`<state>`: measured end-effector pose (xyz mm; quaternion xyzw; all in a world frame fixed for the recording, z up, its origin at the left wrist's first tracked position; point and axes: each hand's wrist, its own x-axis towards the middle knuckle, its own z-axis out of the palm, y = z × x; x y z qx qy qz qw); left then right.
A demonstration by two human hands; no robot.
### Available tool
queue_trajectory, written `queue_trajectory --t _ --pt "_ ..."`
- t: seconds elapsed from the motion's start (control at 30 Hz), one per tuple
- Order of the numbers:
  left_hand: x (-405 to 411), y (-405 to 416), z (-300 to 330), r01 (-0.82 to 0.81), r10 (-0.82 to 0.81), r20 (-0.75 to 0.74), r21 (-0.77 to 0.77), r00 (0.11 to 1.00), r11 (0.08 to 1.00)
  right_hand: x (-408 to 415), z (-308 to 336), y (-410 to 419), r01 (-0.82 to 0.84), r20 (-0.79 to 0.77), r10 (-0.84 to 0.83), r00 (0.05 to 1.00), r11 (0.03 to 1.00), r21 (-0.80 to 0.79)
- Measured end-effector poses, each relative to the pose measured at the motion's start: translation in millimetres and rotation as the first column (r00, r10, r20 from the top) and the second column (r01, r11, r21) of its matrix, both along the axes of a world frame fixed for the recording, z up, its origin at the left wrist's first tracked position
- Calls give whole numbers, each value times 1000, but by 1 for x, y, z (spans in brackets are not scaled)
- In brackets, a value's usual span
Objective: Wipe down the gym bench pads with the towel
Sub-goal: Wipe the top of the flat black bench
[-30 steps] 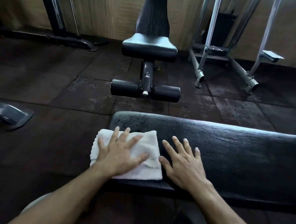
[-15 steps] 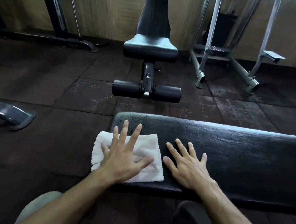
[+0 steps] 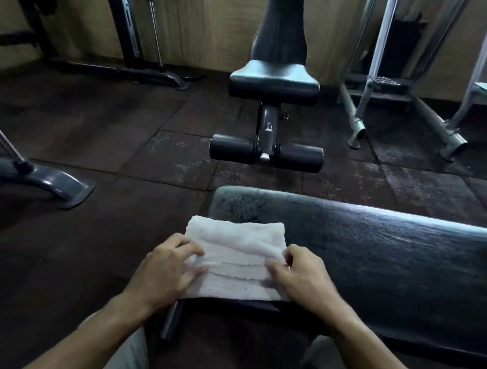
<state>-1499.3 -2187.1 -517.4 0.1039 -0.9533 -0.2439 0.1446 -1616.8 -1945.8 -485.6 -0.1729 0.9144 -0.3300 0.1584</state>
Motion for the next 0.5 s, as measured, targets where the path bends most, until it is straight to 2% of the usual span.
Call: queue_trajectory --t 0.1,0.13,0.2,0.27,0.3,0.33,0.4,0.43,0.5 --pt "5 2 11 53 -58 -136 -41 989 998 -2 10 9 83 203 -38 979 972 -220" --pt "8 5 16 85 -91 -134 -54 987 995 -2 12 13 99 255 -31 967 960 -260" --pt "16 13 30 127 -127 7 -110 992 986 2 11 23 62 311 11 950 972 -225" --pt "24 22 36 98 -53 173 -268 984 958 5 8 29 -39 292 57 955 997 -67" --pt "25 27 41 82 -37 135 -350 990 933 6 9 30 -72 263 71 962 997 -3" --pt "22 33 45 50 -43 29 -369 999 928 4 10 30 -79 212 71 975 996 33" --pt "9 45 48 17 -66 -162 -285 985 958 -3 12 27 -41 5 40 999 997 71" --pt "-3 50 46 42 -74 -125 -237 989 971 -7 12 24 -13 -137 28 990 994 109" --pt "-27 59 37 107 -78 148 -198 986 974 -14 9 18 10 -341 78 937 969 248"
